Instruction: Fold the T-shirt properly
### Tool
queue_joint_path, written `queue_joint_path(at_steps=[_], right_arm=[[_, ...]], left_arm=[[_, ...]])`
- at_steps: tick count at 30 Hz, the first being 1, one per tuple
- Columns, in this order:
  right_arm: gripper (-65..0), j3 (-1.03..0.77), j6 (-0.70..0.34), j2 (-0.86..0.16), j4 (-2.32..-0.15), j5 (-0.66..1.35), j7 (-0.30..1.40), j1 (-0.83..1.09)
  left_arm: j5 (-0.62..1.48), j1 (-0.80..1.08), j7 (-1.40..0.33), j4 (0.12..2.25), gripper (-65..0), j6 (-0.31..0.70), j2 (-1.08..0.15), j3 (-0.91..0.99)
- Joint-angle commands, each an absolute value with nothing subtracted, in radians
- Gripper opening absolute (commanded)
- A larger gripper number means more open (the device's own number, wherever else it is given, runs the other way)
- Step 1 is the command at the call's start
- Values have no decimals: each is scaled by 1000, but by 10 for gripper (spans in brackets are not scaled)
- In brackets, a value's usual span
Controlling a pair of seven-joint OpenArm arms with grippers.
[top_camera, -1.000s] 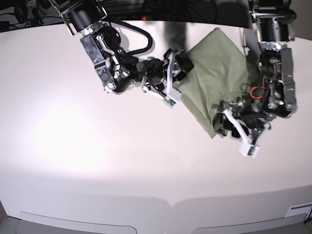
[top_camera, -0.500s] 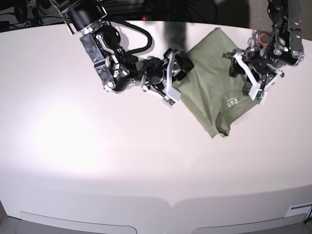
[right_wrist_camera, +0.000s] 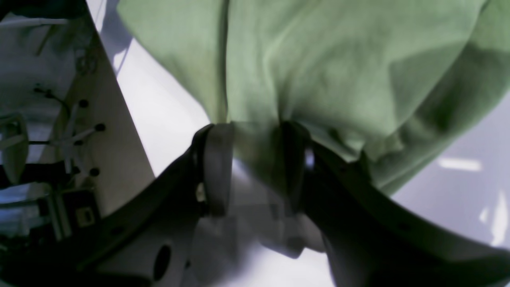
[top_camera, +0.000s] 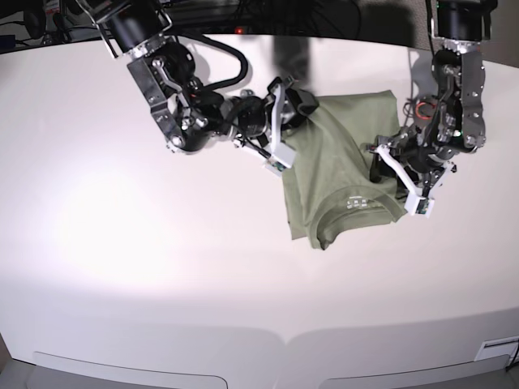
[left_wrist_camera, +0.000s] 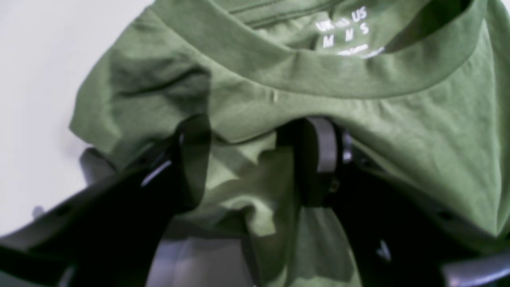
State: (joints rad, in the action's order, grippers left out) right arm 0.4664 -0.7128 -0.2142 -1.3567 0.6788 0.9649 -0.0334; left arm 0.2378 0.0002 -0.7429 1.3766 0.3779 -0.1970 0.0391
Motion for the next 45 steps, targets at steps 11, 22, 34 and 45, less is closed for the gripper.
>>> queue_joint_path(at_steps=[11, 22, 34, 45], right_arm=[[-421, 471, -698, -252, -1355, 663, 974, -36], [-421, 471, -698, -252, -1496, 624, 883, -38], [-421, 260, -698, -241, -1710, 557, 805, -38], [-421, -63, -698, -242, -2008, 553, 918, 27]], left_arm=[[209, -10, -842, 1370, -322, 373, -190, -24], [213, -105, -855, 1372, -322, 372, -189, -19], [213, -122, -849, 1491, -322, 367, -189, -19], [198, -45, -852, 1774, -322, 202, -247, -9]])
